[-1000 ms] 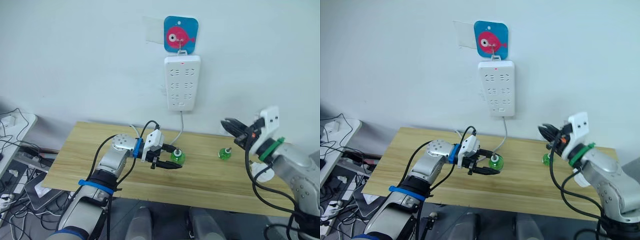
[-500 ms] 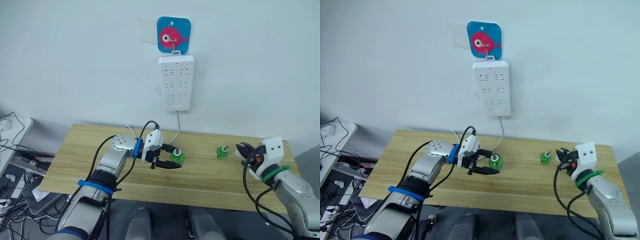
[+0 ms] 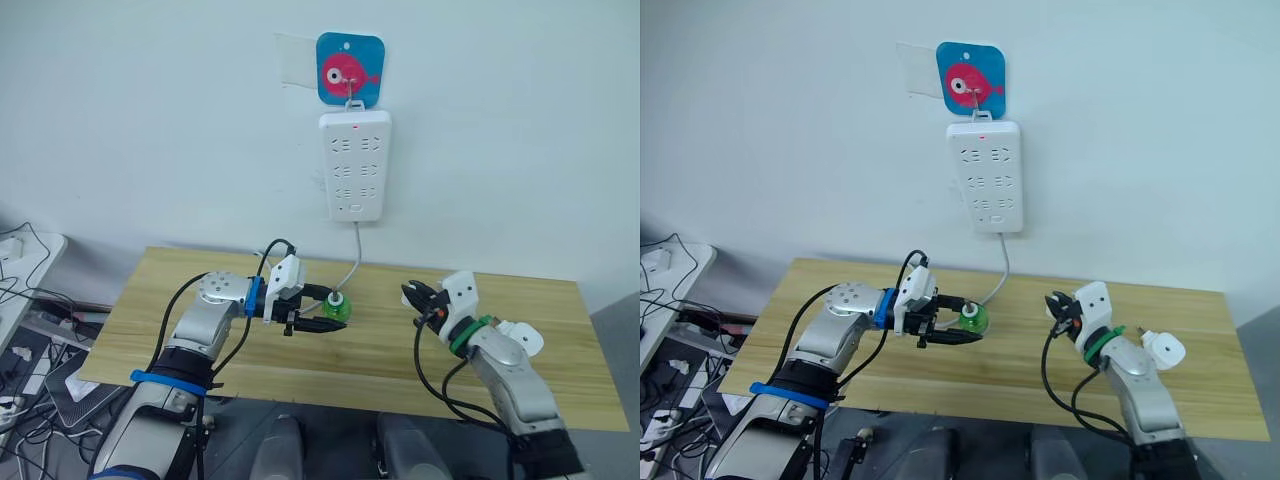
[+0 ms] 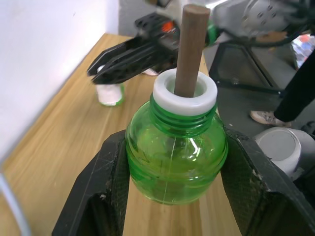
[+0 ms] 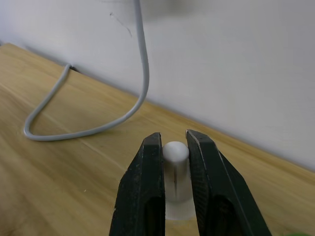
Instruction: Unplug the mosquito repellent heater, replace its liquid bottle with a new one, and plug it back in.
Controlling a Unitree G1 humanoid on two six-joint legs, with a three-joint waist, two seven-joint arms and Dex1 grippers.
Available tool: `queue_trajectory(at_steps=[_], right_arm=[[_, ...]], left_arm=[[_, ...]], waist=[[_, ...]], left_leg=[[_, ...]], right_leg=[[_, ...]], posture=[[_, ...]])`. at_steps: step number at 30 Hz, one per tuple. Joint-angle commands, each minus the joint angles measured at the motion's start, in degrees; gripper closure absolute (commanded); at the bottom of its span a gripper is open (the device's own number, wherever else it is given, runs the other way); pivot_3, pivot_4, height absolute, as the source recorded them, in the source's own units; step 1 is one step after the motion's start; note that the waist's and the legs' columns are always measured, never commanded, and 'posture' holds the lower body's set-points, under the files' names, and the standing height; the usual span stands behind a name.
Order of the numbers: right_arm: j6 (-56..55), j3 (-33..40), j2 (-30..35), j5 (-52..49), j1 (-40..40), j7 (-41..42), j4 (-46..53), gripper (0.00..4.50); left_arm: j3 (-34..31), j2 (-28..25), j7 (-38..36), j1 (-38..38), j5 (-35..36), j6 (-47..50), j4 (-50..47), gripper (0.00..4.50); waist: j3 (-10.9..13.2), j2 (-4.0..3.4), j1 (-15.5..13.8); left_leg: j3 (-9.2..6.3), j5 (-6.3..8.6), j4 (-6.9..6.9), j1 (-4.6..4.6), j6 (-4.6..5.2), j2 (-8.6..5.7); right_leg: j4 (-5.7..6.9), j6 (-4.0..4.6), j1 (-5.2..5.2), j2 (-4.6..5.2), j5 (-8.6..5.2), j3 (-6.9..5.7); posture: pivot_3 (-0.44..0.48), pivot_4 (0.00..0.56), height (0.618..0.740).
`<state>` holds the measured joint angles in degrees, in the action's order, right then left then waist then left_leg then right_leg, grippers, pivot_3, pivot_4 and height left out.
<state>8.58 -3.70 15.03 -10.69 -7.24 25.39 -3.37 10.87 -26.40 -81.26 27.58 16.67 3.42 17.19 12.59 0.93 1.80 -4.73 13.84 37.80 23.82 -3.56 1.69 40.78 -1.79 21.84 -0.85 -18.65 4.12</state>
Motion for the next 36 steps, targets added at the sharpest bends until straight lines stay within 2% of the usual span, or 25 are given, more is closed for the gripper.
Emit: queue_trajectory(at_steps=[1, 7, 18, 19, 26, 29, 30, 36], right_arm=[[-5.3, 1.0, -1.9, 2.0, -3.5, -2.2, -9.1, 4.16], [-9.3, 1.6, -2.5, 3.9, -6.2, -3.0, -17.8, 4.16], [-12.2, 3.1, -2.9, 5.4, -7.4, -5.9, -22.4, 4.16], [-12.4, 3.2, -3.0, 5.4, -7.5, -6.0, -22.5, 3.42], [-12.6, 3.6, -2.8, 4.7, -7.0, -5.6, -20.8, 1.28], [-12.0, 3.3, -2.2, 2.7, -4.7, -2.5, -15.0, 0.25], [-11.2, 3.0, -2.0, 1.7, -3.7, -0.9, -11.9, 0.03], [2.5, 1.3, 0.8, -6.4, 0.5, 5.5, 9.9, 0.03]], left_arm=[[-1.6, -1.3, 1.0, -0.9, 1.3, 0.4, -3.8, 2.25], [-1.9, -2.5, 1.4, -2.3, 1.5, 1.5, -6.2, 2.25], [-1.3, -2.2, 1.6, -1.8, 1.6, 2.6, -7.1, 2.25], [-1.3, -2.1, 1.6, -1.7, 1.6, 2.6, -7.1, 2.25], [-1.0, -1.7, 1.3, -1.1, 1.5, 2.5, -6.5, 2.25], [-1.0, -1.5, 1.2, -1.1, 1.5, 2.5, -6.5, 2.25], [-1.0, -1.5, 1.2, -1.1, 1.5, 2.5, -6.5, 2.25], [-1.0, -1.4, 1.0, -0.9, 1.4, 2.6, -6.1, 2.25]], waist=[[0.0, 0.0, -0.2], [0.0, -0.03, -0.3], [0.0, -0.04, -0.3], [0.0, -0.04, -0.3], [0.0, -0.04, -0.3], [0.0, -0.07, -0.3], [0.0, -0.07, -0.3], [0.1, -0.18, -0.1]], left_leg=[[0.01, 0.0, 0.0, 0.0, 0.0, -0.01], [0.01, 0.0, -0.05, 0.0, 0.0, 0.0], [0.01, 0.0, -0.05, -0.02, 0.0, 0.0], [0.01, 0.0, -0.05, -0.01, 0.0, 0.0], [0.02, 0.0, -0.05, -0.01, 0.0, 0.0], [0.0, 0.0, -0.05, -0.01, 0.0, 0.0], [0.0, 0.0, -0.05, 0.0, 0.0, 0.0], [-0.01, 0.0, -0.05, -0.01, 0.0, 0.02]], right_leg=[[0.0, 0.0, 0.0, 0.0, 0.0, 0.0], [0.0, 0.03, 0.02, 0.02, -0.01, 0.0], [0.03, 0.04, 0.02, 0.02, -0.02, 0.01], [0.03, 0.04, 0.02, 0.02, -0.02, 0.01], [0.03, 0.04, 0.02, 0.02, -0.02, 0.02], [0.03, 0.04, 0.02, 0.02, -0.02, 0.0], [0.02, 0.04, 0.02, 0.02, -0.02, 0.0], [0.04, 0.04, 0.01, 0.01, -0.02, 0.01]], posture=[[0.107, 0.2, 0.74], [0.125, 0.201, 0.74], [0.105, 0.201, 0.74], [0.105, 0.201, 0.74], [0.097, 0.199, 0.74], [0.097, 0.199, 0.74], [0.097, 0.199, 0.74], [0.069, 0.206, 0.74]])
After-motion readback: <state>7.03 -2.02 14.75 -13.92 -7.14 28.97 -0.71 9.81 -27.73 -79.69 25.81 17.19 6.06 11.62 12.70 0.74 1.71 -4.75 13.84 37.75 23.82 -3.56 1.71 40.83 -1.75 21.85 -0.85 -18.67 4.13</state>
